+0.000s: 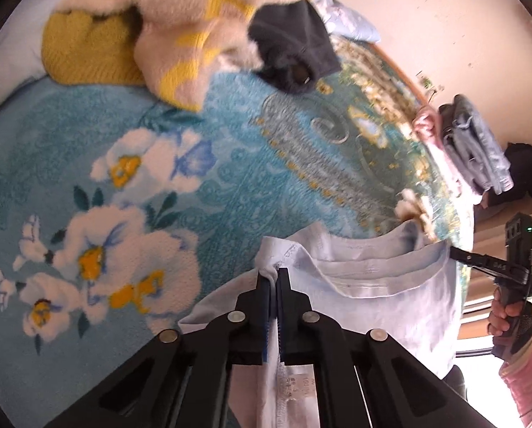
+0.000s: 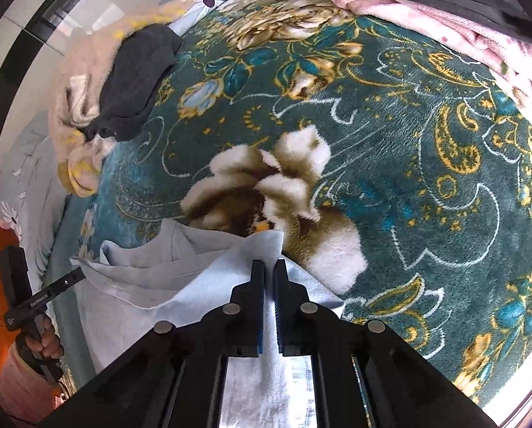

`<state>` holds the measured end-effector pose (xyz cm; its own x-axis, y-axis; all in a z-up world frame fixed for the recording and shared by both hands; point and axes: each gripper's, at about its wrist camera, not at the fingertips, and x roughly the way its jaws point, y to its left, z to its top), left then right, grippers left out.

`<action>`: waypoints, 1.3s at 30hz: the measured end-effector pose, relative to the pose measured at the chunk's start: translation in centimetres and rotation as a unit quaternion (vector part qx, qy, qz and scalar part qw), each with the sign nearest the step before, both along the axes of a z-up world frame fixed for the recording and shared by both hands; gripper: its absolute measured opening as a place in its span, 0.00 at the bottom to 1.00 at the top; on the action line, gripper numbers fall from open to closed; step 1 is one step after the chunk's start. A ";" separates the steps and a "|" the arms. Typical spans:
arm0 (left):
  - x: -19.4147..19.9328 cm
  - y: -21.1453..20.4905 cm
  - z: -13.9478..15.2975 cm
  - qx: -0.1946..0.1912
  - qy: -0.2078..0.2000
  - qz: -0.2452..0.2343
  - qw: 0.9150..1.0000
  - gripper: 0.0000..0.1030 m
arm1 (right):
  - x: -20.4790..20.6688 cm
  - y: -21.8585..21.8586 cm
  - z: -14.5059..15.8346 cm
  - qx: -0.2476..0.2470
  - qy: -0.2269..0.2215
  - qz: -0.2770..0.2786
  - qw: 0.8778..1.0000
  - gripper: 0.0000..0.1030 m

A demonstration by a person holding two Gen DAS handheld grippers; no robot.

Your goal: Fold clothes

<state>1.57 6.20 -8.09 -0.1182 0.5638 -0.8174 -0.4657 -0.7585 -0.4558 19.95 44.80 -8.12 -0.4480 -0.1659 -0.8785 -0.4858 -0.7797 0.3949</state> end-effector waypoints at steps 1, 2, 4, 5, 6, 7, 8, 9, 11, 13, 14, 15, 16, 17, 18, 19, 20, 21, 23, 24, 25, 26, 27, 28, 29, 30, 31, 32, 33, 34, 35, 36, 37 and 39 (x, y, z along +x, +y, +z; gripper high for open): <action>0.1 -0.3 0.7 0.007 0.007 0.003 1.000 0.03 | 0.1 0.0 0.5 -0.001 0.010 -0.001 1.000 0.03; 0.3 -0.6 1.3 0.014 0.014 0.007 1.000 0.03 | 0.2 0.0 0.9 -0.002 0.020 -0.002 1.000 0.03; 0.2 -1.1 1.8 0.015 0.026 0.017 0.999 0.03 | 0.4 0.2 1.8 -0.001 0.041 -0.010 0.999 0.02; -0.1 -1.3 1.6 0.010 0.025 0.024 0.999 0.03 | 0.4 0.4 2.0 0.002 0.046 -0.015 0.999 0.02; -0.5 -1.5 1.0 0.006 0.016 0.031 0.999 0.03 | 0.0 0.6 1.7 0.002 0.042 -0.021 0.999 0.02; -0.9 -1.5 0.3 -0.001 0.007 0.035 0.999 0.03 | -0.3 0.9 1.4 0.003 0.038 -0.028 0.999 0.02; -1.3 -1.4 -0.5 -0.009 -0.001 0.039 0.999 0.03 | -0.3 1.2 0.9 0.003 0.027 -0.039 0.999 0.03; -1.6 -1.2 -1.3 -0.022 -0.008 0.041 0.999 0.03 | -0.4 1.5 0.4 0.002 0.016 -0.050 0.999 0.02; -1.9 -1.3 -2.6 -0.035 -0.027 0.050 0.998 0.04 | -0.5 2.1 -0.7 0.001 -0.007 -0.072 0.997 0.02; -2.1 -1.5 -3.2 -0.032 -0.042 0.059 0.997 0.08 | -0.5 2.8 -1.6 0.000 -0.027 -0.094 0.995 0.03; -2.1 -1.7 -3.2 -0.028 -0.044 0.063 0.997 0.08 | 0.4 3.2 -1.5 -0.006 -0.025 -0.106 0.994 0.03; -2.1 -1.8 -3.1 -0.027 -0.045 0.065 0.997 0.09 | 1.2 3.6 -1.4 -0.012 -0.024 -0.119 0.993 0.03; -2.0 -2.0 -3.0 -0.028 -0.044 0.067 0.996 0.13 | 2.0 4.0 -1.3 -0.017 -0.022 -0.130 0.991 0.04; -2.0 -2.4 -2.7 -0.030 -0.042 0.077 0.996 0.17 | 2.9 4.2 -1.0 -0.019 -0.018 -0.133 0.991 0.04; -1.9 -3.0 -2.4 -0.032 -0.040 0.091 0.994 0.18 | 3.9 4.1 -0.6 -0.027 -0.012 -0.135 0.990 0.04; -1.9 -3.5 -2.1 -0.035 -0.037 0.106 0.993 0.23 | 4.9 3.8 -0.4 -0.041 -0.004 -0.135 0.990 0.04; -1.8 -4.2 -2.0 -0.027 -0.045 0.125 0.991 0.32 | 6.0 3.6 -0.2 -0.056 0.004 -0.136 0.989 0.04; -1.8 -5.0 -1.9 -0.016 -0.058 0.146 0.988 0.38 | 7.1 3.2 -0.1 -0.073 0.008 -0.138 0.988 0.04; -1.0 -5.7 -1.5 0.008 -0.081 0.161 0.984 0.43 | 9.3 2.2 -0.5 -0.112 0.014 -0.148 0.983 0.18; -0.3 -5.5 -1.2 0.017 -0.088 0.157 0.984 0.43 | 10.6 1.7 -1.1 -0.137 0.017 -0.156 0.978 0.24; 0.6 -4.9 -0.7 0.023 -0.091 0.140 0.986 0.43 | 11.8 1.1 -1.7 -0.164 0.018 -0.165 0.973 0.35; 1.8 -3.7 -0.2 0.031 -0.096 0.112 0.989 0.43 | 12.9 0.6 -2.3 -0.188 0.017 -0.174 0.966 0.36; 3.4 -2.2 -0.1 0.037 -0.105 0.078 0.991 0.43 | 14.0 0.0 -2.8 -0.206 0.015 -0.184 0.961 0.36; 5.0 -0.6 -0.1 0.042 -0.117 0.043 0.991 0.43 | 15.0 -0.6 -3.4 -0.223 0.012 -0.195 0.955 0.36; 6.6 1.1 -0.1 0.046 -0.129 0.008 0.991 0.43 | 15.8 -1.2 -3.9 -0.239 0.009 -0.209 0.948 0.36; 8.4 2.8 -0.4 0.044 -0.141 -0.025 0.989 0.43 | 16.6 -1.7 -4.4 -0.254 0.005 -0.224 0.941 0.36; 10.2 4.5 -1.1 0.036 -0.152 -0.054 0.986 0.43 | 17.4 -2.3 -5.0 -0.270 0.002 -0.238 0.933 0.36; 11.7 5.9 -1.8 0.027 -0.164 -0.073 0.983 0.43 | 18.1 -2.8 -5.5 -0.285 -0.001 -0.251 0.925 0.36; 13.1 7.2 -2.5 0.017 -0.176 -0.087 0.980 0.43 | 18.3 -3.2 -5.9 -0.296 -0.001 -0.256 0.920 0.36; 14.2 8.1 -3.2 0.009 -0.188 -0.098 0.977 0.43 | 18.5 -3.6 -6.2 -0.305 -0.001 -0.261 0.916 0.36; 15.1 8.8 -3.9 0.001 -0.201 -0.107 0.974 0.43 | 18.5 -3.8 -6.1 -0.306 0.002 -0.265 0.914 0.36; 16.1 9.5 -4.6 -0.007 -0.214 -0.116 0.970 0.43 | 18.5 -4.0 -6.1 -0.306 0.005 -0.268 0.914 0.36; 16.8 9.9 -4.9 -0.017 -0.214 -0.124 0.969 0.43 | 18.5 -4.2 -6.0 -0.301 0.006 -0.266 0.916 0.36; 17.8 10.5 -4.9 -0.036 -0.203 -0.138 0.969 0.43 | 18.4 -4.6 -5.9 -0.303 0.009 -0.264 0.916 0.36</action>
